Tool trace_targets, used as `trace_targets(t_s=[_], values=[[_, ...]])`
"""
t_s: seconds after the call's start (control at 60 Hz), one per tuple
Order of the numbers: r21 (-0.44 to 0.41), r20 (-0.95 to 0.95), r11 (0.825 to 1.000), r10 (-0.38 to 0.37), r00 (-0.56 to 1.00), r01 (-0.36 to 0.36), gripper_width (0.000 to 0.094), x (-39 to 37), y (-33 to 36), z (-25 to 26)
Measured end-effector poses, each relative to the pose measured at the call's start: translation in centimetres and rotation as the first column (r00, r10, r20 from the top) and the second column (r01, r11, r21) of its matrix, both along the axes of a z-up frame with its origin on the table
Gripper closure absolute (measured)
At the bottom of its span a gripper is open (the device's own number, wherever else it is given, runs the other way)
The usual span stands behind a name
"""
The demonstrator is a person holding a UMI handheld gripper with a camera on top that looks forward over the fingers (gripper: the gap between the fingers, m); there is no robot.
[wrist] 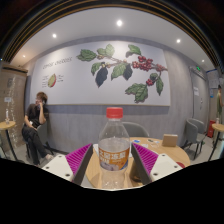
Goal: Pour water
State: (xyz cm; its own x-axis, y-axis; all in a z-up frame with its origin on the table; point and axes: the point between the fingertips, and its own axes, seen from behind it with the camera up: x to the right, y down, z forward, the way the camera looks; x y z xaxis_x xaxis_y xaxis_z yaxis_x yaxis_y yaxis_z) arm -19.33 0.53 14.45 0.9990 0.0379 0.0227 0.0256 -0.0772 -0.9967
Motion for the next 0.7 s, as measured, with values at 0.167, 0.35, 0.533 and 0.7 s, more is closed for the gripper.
trace_targets(t_s=[0.167, 0.35, 0.533, 0.7], values=[[0.057, -0.003, 0.998, -0.025, 1.0, 0.025, 0.0588, -0.4, 2.0, 0.5], [0.083, -0.206, 0.996, -0.003, 0.979, 0.021, 0.0614, 0.0, 2.7, 0.5], [0.071, -0.788, 0.997, 0.077, 0.611, -0.034, 0.0616, -1.1, 3.8, 1.2], [0.091, -0.994, 0.994, 0.093, 0.057, -0.053, 0.0598, -3.1, 3.9, 3.4]])
